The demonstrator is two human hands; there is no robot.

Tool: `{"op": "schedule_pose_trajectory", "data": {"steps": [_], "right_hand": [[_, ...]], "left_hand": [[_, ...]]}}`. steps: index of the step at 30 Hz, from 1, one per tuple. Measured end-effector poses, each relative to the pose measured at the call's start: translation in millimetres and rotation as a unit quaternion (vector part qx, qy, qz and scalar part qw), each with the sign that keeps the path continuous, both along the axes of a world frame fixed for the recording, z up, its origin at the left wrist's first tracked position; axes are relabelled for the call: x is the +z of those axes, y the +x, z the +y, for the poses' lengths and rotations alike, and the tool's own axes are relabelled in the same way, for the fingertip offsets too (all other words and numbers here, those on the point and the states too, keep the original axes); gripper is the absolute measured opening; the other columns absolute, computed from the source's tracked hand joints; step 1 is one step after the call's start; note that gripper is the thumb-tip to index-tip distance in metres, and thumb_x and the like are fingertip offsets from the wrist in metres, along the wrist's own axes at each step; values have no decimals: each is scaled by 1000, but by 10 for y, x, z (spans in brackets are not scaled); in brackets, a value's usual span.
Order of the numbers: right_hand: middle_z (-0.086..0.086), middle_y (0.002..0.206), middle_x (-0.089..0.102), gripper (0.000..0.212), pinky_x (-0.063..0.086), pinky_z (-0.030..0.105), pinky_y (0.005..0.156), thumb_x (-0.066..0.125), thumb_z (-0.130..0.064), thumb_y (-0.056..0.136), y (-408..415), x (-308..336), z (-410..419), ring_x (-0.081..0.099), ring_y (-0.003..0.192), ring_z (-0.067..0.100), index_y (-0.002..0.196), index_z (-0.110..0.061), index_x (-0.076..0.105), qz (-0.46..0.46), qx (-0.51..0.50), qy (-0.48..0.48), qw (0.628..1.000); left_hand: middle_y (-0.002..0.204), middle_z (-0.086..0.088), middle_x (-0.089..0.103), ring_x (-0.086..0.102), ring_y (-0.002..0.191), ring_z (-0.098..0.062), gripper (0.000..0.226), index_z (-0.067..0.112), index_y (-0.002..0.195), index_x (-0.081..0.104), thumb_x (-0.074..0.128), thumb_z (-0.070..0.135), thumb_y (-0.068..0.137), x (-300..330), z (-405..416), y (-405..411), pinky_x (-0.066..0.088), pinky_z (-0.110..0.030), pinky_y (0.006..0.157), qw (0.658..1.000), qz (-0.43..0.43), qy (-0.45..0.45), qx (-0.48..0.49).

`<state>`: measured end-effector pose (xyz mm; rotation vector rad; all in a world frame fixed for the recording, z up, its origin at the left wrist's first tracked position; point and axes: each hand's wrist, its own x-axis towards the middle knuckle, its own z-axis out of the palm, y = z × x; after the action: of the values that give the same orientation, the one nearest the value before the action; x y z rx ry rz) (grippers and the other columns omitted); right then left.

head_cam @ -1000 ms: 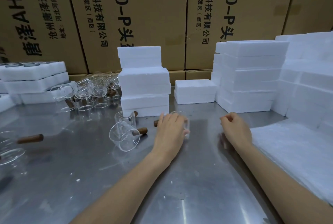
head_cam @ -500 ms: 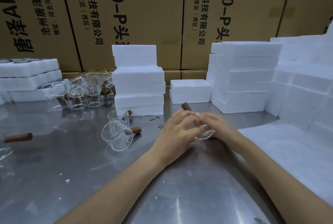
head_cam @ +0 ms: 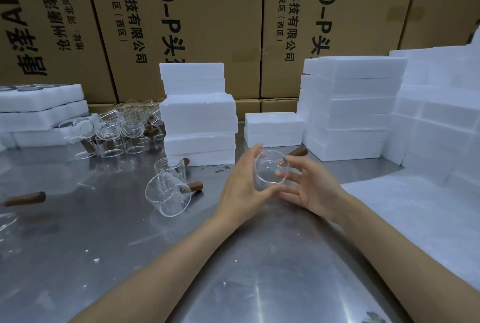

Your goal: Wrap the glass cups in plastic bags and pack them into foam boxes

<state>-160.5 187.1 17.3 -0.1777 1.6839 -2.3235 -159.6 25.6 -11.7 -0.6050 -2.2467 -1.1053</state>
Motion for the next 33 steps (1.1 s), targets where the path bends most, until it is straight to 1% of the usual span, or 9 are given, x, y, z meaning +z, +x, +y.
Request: {"op": "schedule_pose_trajectory", "data": {"steps": [4,7,11,14,17,21,24,27,33], "right_hand": [[2,86,66,27,58,32,61,59,-43,87,-19,18,-6,68,76,20,86,-16,63,37,-87,37,995],[-2,86,66,37,55,31,64,56,-53,86,-23,50,4,67,76,16,88,-17,64,96,-191,161,964],[-12,62,66,42,45,18,48,57,-54,85,3,58,55,58,51,0,70,-15,61,180,-255,256,915],[-16,46,58,42,38,26,55,56,-34,89,-13,34,81,46,41,-1,61,-3,51,207,-265,311,889],[-15,37,50,34,30,28,53,47,-16,87,-39,15,70,39,35,2,55,-11,36,180,-265,292,901],[-13,40,52,22,24,21,42,44,-13,87,-54,0,54,28,35,6,65,-11,42,112,-262,244,927],[-14,38,48,16,22,19,38,41,-13,87,-18,-3,20,24,36,7,72,-10,45,86,-239,227,940],[-15,34,41,18,22,23,42,38,-13,88,17,16,-20,25,40,10,73,-10,47,79,-226,239,941],[-9,38,34,32,20,22,42,39,-10,87,45,39,-92,23,35,9,56,-16,35,81,-234,239,939]], "left_hand": [[125,11,53,50,117,-5,70,21,134,46,82,23,73,16,-5,-7,35,-10,96,999,19,12,-24],[129,9,54,49,120,-5,71,20,135,46,81,23,74,15,21,26,37,-15,100,999,19,-5,-42],[131,6,53,49,121,-8,65,18,134,48,77,21,76,11,50,61,39,-18,100,996,72,-28,-42],[138,7,49,45,127,-8,69,18,139,44,75,15,77,12,35,61,36,-17,103,995,73,-49,-38],[144,8,43,39,133,-6,81,19,146,32,75,15,77,18,38,72,27,-11,107,996,39,-57,-62],[153,16,28,23,138,7,99,29,150,17,79,41,73,32,96,118,17,-4,107,994,-29,-28,-101],[148,19,36,30,134,9,88,32,148,24,76,40,77,59,146,128,21,0,102,994,-55,40,-90],[133,17,52,46,122,4,71,31,136,42,80,29,76,88,142,102,34,-11,102,993,-53,81,-69],[105,14,64,59,103,-2,47,27,103,58,87,25,67,128,165,110,46,-19,90,982,-71,170,-41]]}}
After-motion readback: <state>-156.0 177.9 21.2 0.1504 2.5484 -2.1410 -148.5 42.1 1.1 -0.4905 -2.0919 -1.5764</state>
